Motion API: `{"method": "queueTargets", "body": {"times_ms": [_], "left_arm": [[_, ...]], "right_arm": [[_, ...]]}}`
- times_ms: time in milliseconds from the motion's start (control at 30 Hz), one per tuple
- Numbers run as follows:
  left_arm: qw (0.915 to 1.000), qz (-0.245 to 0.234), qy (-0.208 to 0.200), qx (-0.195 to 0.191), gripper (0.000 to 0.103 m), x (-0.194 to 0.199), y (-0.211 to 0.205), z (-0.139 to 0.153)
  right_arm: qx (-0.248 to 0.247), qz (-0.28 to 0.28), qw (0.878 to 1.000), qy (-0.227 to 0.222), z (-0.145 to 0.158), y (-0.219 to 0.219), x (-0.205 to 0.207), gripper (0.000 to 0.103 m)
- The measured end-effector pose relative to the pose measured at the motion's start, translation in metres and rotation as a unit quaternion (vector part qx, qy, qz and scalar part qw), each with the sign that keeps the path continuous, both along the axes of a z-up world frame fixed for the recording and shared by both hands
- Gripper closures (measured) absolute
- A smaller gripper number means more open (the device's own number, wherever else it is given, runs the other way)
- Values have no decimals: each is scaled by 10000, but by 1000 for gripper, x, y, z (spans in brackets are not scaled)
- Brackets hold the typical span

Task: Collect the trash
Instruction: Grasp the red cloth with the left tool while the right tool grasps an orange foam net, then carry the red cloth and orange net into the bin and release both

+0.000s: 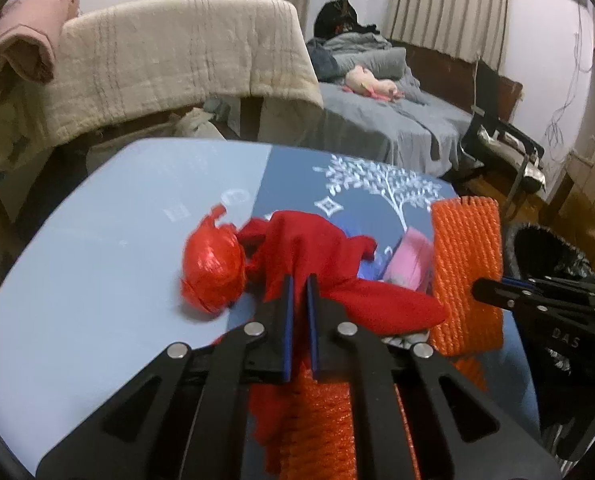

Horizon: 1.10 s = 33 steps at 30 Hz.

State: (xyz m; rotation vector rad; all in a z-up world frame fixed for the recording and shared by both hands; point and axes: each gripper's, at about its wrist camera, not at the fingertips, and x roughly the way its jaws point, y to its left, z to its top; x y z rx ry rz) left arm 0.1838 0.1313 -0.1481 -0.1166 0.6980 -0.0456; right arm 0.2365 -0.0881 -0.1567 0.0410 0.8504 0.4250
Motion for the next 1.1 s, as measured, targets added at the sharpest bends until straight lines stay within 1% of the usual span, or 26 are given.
{"method": "queueTargets", "body": {"times_ms": [333, 567, 767, 1100], "left_arm": [[9988, 144, -477, -8, 97, -19, 2, 39], [9975, 130, -697, -49, 97, -31, -6, 59], [9958, -73, -902, -104, 97, -43, -27, 77], [9935, -502, -1001, -223, 97, -53, -74, 89]], "right_arm": [[148, 67, 9989, -437, 41, -5, -18, 92], [201, -16, 9980, -593, 57, -17, -24, 92], [219, -121, 9974, -672, 64, -28, -34, 92], [179, -437, 9956, -815, 78, -65, -53, 92]]}}
